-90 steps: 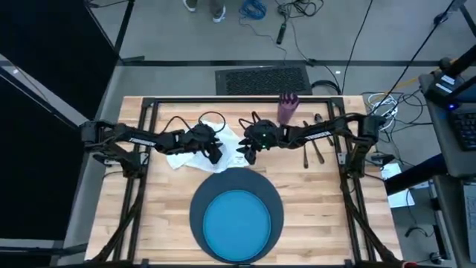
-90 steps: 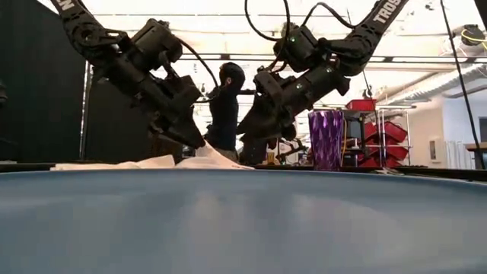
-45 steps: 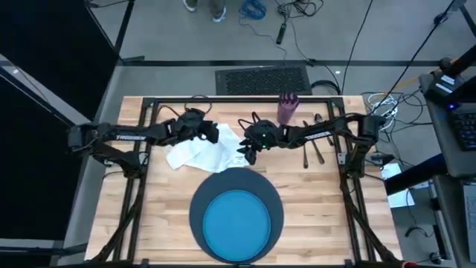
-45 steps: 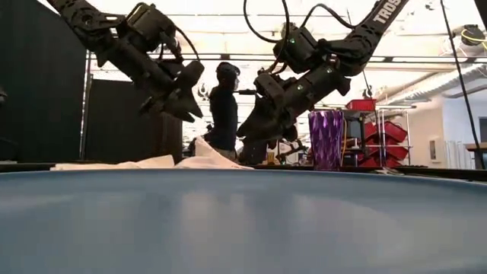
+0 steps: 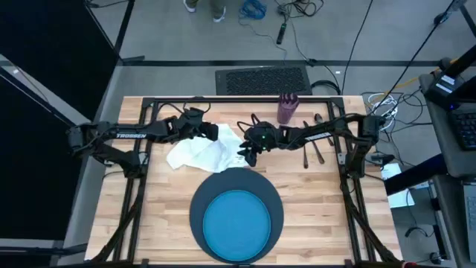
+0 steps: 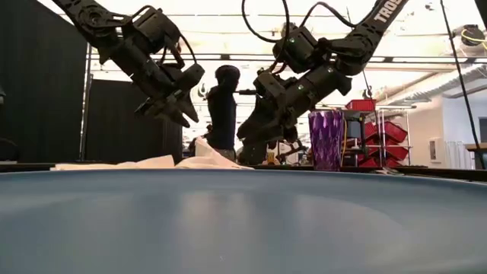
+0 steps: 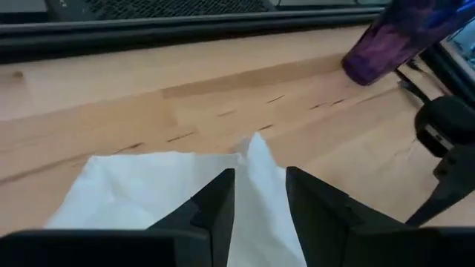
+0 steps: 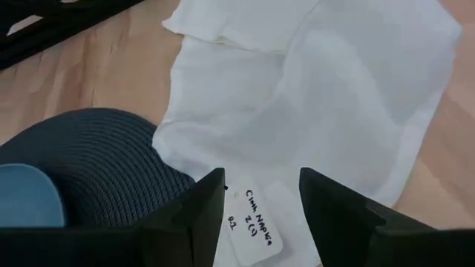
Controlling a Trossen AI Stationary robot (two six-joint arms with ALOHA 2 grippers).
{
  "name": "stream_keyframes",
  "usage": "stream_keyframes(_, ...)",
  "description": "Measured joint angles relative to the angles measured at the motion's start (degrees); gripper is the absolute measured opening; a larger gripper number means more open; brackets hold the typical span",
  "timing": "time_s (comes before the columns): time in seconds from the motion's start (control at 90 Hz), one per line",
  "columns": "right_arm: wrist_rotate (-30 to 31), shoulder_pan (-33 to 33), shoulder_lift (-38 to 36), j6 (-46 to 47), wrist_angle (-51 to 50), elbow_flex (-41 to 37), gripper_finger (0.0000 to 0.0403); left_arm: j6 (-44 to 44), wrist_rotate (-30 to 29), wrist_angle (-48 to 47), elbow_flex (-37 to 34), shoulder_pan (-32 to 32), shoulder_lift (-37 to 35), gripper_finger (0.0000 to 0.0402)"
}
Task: Set table place
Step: Fold the table napkin
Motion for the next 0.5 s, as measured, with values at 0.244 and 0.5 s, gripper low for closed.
stream_keyframes(0.244, -2.01, 0.00, 0.00, 0.21, -0.13, 0.00, 0.0162, -2.38, -0.43, 0.79, -0.02, -0.70, 2.06, 0.0107)
stream_keyframes(0.5, -2.01, 0.00, 0.00, 0.21, -0.29, 0.00, 0.0162, -2.39, 0.12, 3.94, -0.01, -1.82, 6.22, 0.0107)
